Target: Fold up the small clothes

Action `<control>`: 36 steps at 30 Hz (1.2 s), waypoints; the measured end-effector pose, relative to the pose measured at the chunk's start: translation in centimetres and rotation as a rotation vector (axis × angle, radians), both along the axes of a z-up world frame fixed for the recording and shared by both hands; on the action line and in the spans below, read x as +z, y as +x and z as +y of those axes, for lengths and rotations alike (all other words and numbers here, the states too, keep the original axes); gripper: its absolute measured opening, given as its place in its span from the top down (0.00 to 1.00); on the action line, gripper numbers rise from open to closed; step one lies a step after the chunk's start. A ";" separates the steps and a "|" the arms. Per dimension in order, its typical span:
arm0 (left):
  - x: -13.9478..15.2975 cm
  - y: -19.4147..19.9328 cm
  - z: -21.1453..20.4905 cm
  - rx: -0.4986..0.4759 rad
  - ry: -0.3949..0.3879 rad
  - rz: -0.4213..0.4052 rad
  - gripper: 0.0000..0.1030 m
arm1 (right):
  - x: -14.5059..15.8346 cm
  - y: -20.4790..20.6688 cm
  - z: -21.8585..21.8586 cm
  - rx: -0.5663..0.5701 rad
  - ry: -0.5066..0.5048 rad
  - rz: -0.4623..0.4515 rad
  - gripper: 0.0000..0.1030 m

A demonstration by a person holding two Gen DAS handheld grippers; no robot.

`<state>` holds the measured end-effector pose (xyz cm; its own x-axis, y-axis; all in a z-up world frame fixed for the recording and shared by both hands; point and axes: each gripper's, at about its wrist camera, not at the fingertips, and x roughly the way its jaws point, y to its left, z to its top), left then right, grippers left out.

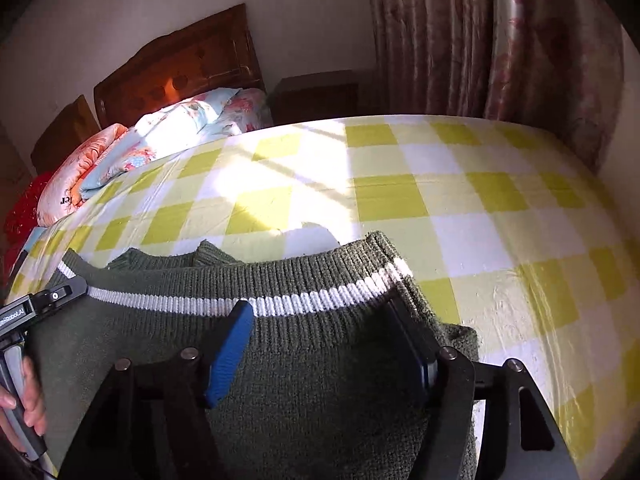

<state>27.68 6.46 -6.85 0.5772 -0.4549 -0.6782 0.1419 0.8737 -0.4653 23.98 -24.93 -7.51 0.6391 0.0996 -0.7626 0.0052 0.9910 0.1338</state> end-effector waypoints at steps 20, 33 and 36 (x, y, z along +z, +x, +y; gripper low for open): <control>0.4 -0.2 -1.2 0.002 0.104 -0.019 0.71 | -0.6 2.5 12.2 0.200 -0.213 0.055 0.00; 0.5 -0.2 -2.0 -0.001 0.164 -0.023 0.71 | -1.1 1.9 -1.8 -0.114 -0.056 0.086 0.00; 0.6 -0.2 -2.4 -0.003 0.197 -0.026 0.71 | -1.0 1.9 -0.8 -0.100 -0.108 0.075 0.00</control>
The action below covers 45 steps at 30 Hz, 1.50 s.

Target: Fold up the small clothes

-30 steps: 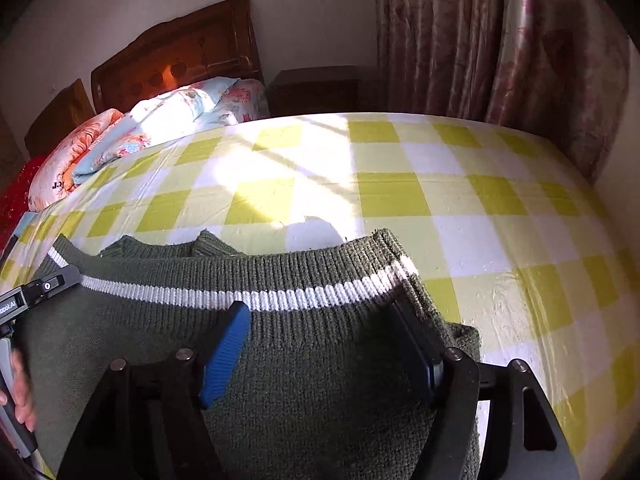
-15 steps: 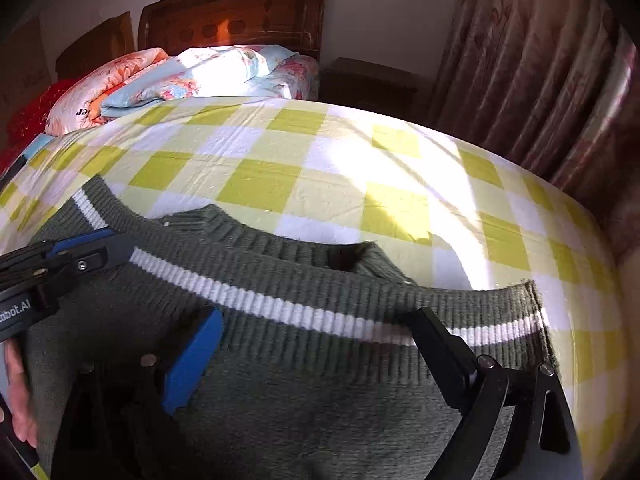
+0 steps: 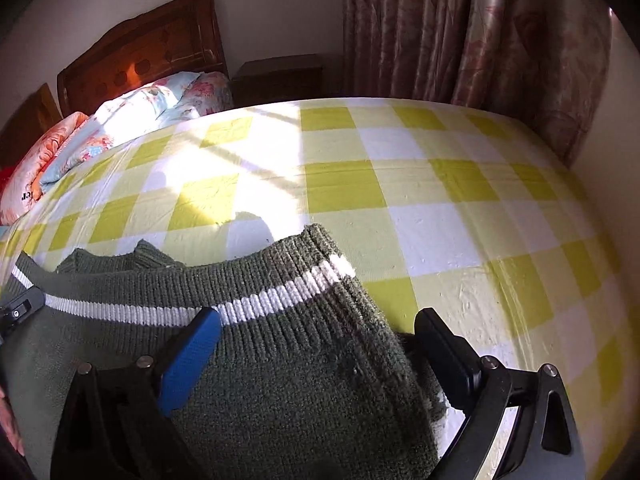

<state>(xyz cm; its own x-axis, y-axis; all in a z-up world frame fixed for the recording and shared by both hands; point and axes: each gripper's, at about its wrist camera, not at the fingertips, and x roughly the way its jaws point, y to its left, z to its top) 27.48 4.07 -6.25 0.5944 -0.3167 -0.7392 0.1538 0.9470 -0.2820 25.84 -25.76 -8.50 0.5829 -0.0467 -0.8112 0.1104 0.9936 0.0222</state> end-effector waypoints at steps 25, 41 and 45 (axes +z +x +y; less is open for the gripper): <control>-0.3 0.1 2.5 0.051 -0.188 0.038 0.72 | 1.1 -4.3 3.5 0.110 -0.012 -0.032 0.00; 0.2 -7.4 -0.7 -0.040 0.078 -0.051 0.71 | 0.8 -9.0 3.8 0.226 0.010 -0.055 0.00; -0.4 -8.7 3.9 0.002 -0.080 -0.057 0.72 | 0.5 -11.0 0.8 0.202 0.034 -0.095 0.00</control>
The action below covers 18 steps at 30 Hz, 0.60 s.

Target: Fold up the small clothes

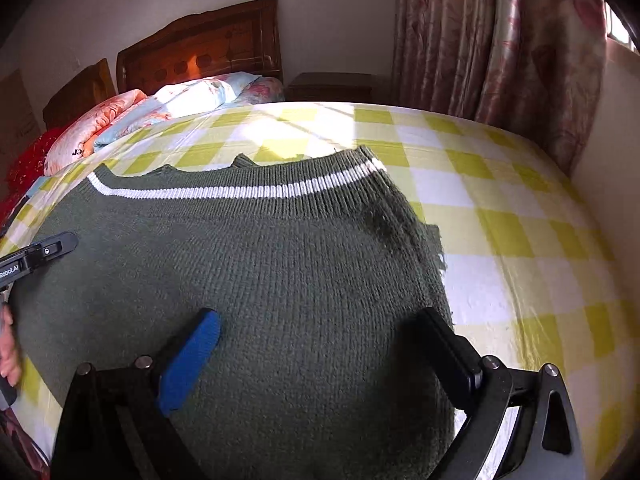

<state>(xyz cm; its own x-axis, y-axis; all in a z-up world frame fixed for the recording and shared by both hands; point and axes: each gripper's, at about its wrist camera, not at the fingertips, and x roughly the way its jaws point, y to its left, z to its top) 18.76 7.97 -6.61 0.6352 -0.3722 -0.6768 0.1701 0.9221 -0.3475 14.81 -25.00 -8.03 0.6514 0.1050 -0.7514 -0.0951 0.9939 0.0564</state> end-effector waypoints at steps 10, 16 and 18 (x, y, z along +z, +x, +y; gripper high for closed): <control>2.2 -2.0 -5.4 0.008 0.185 -0.028 0.72 | 2.5 -1.4 3.6 0.012 -0.028 -0.038 0.00; 0.9 -3.3 -8.5 -0.048 0.366 -0.093 0.68 | -0.1 -2.3 9.9 0.168 -0.161 -0.032 0.00; 1.0 -3.4 -7.0 -0.048 0.347 -0.085 0.66 | -0.3 -2.3 8.2 0.165 -0.110 -0.025 0.00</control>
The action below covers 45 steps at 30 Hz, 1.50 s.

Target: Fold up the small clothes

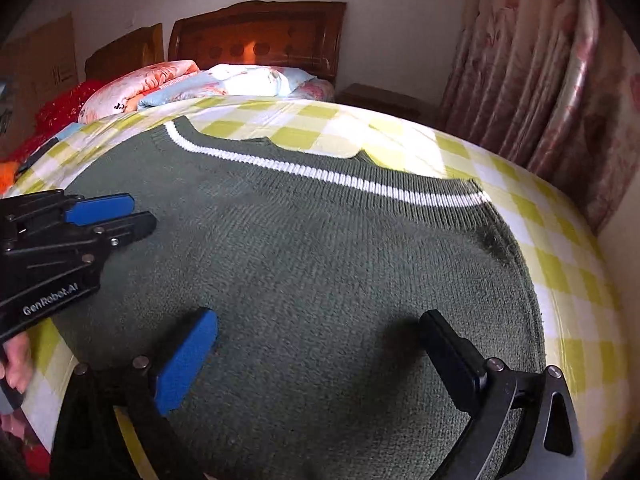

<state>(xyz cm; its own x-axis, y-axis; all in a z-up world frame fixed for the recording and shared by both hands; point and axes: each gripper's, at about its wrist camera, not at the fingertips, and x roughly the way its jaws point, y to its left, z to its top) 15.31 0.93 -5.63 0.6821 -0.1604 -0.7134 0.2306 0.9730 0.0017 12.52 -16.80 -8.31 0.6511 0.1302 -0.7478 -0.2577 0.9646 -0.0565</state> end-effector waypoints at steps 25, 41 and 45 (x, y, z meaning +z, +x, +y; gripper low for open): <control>0.0 -5.9 -0.7 -0.066 -0.002 -0.001 0.41 | -0.2 -4.6 -0.3 0.036 0.024 -0.034 0.00; -0.6 -6.4 0.2 -0.064 0.018 -0.032 0.33 | -1.2 -6.5 -4.5 0.009 -0.032 -0.041 0.00; -0.6 -6.5 0.2 -0.065 0.017 -0.033 0.33 | -1.2 -6.4 -4.6 0.014 -0.035 -0.039 0.00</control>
